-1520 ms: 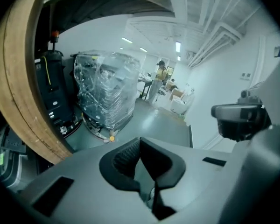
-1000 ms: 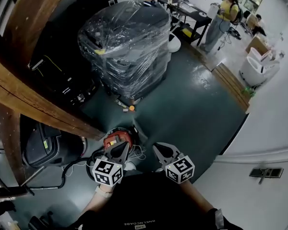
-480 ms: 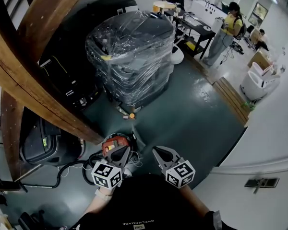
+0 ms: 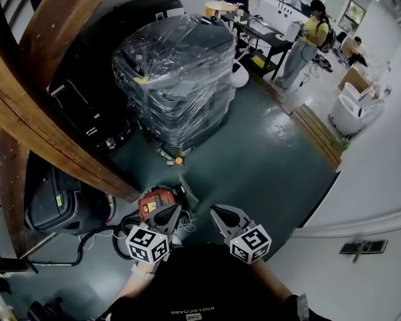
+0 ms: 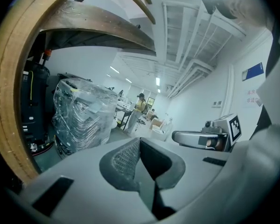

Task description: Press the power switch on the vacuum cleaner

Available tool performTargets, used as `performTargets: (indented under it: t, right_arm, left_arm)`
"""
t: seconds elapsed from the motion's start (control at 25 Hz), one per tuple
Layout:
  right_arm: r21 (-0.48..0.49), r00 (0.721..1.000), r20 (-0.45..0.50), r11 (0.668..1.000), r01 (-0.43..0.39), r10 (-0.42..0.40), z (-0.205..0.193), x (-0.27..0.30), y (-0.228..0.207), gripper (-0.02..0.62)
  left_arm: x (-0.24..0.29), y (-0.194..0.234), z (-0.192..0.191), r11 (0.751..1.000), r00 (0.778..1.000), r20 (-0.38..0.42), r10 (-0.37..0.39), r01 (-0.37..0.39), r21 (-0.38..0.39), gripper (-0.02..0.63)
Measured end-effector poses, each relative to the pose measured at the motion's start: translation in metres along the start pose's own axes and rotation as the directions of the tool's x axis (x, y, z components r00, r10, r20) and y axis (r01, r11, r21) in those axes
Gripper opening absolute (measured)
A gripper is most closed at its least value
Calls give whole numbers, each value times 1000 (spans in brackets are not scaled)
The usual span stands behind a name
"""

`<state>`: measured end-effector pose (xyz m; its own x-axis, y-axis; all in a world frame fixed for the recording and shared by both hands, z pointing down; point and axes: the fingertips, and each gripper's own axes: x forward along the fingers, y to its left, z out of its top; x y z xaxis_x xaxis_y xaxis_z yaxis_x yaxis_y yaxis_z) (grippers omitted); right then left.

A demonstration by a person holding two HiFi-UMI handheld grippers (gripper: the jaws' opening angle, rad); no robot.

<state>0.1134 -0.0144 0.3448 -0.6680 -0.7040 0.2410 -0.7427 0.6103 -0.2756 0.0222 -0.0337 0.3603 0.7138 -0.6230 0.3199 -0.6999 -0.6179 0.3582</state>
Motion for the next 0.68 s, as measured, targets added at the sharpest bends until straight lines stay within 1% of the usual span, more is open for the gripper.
performTargets:
  t: [0.16, 0.32, 0.48, 0.68]
  right_arm:
    - [12, 1000, -1, 1000, 20, -20, -1, -7, -1, 28]
    - [15, 999, -4, 999, 36, -36, -3, -13, -2, 28]
    - [30, 999, -9, 998, 48, -47, -6, -18, -3, 28]
    - [9, 999, -25, 999, 43, -43, -10, -22, -1, 28]
  left_arm:
    - [2, -9, -3, 999, 999, -11, -45, 46, 25, 15]
    - [6, -16, -8, 997, 997, -26, -74, 75, 27, 15]
    - [9, -17, -12, 996, 996, -29, -82, 82, 17, 15]
    - [11, -17, -11, 996, 995, -27, -91, 91, 19, 15]
